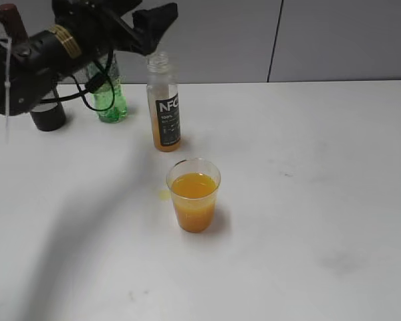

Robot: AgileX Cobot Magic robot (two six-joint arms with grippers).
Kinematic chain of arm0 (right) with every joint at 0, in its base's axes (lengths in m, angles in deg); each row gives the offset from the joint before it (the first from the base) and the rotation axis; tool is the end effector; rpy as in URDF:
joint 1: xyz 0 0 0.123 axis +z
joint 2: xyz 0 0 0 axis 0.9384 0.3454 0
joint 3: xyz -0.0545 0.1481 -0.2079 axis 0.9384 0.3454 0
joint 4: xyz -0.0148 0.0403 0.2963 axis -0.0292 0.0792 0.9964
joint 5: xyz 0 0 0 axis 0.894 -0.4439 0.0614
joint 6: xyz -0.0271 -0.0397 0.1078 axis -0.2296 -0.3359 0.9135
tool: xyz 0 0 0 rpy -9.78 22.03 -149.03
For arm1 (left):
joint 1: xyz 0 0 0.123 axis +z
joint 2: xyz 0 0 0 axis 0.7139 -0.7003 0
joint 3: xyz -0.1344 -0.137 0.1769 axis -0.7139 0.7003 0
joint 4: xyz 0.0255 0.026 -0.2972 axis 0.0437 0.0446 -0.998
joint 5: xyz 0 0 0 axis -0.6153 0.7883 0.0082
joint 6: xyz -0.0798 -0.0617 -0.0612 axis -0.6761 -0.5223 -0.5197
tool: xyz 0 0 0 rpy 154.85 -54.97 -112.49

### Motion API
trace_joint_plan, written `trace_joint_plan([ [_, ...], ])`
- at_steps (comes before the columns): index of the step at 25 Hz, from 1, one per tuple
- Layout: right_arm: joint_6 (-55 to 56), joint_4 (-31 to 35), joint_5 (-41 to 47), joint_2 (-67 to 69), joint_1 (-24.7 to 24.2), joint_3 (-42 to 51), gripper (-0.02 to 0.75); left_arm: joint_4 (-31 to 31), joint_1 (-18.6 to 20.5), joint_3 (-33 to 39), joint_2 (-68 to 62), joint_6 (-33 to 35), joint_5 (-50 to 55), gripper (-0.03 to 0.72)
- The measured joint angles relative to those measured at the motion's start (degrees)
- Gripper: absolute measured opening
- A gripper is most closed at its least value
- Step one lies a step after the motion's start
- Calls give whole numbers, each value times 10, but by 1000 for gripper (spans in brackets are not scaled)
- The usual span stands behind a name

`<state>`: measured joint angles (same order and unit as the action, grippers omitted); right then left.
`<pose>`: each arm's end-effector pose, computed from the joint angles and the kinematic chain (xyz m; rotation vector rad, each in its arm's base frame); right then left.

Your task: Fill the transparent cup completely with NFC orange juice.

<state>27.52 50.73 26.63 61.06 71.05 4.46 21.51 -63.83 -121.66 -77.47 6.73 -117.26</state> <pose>0.1008 0.0089 0.2738 -0.0853 1.9931 0.0529 0.4327 -0.1924 0.1780 0.6542 1.2823 -0.4309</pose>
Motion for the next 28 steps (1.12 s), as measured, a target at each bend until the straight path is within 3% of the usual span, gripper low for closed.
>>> trace_joint_plan([
  [13,0,1,0,0,0,0,587,-20,30,121,231,-5,308,595],
  [21,0,1,0,0,0,0,587,-23,55,146,349,-14,584,593],
  [28,0,1,0,0,0,0,587,-112,81,146,391,112,747,590],
])
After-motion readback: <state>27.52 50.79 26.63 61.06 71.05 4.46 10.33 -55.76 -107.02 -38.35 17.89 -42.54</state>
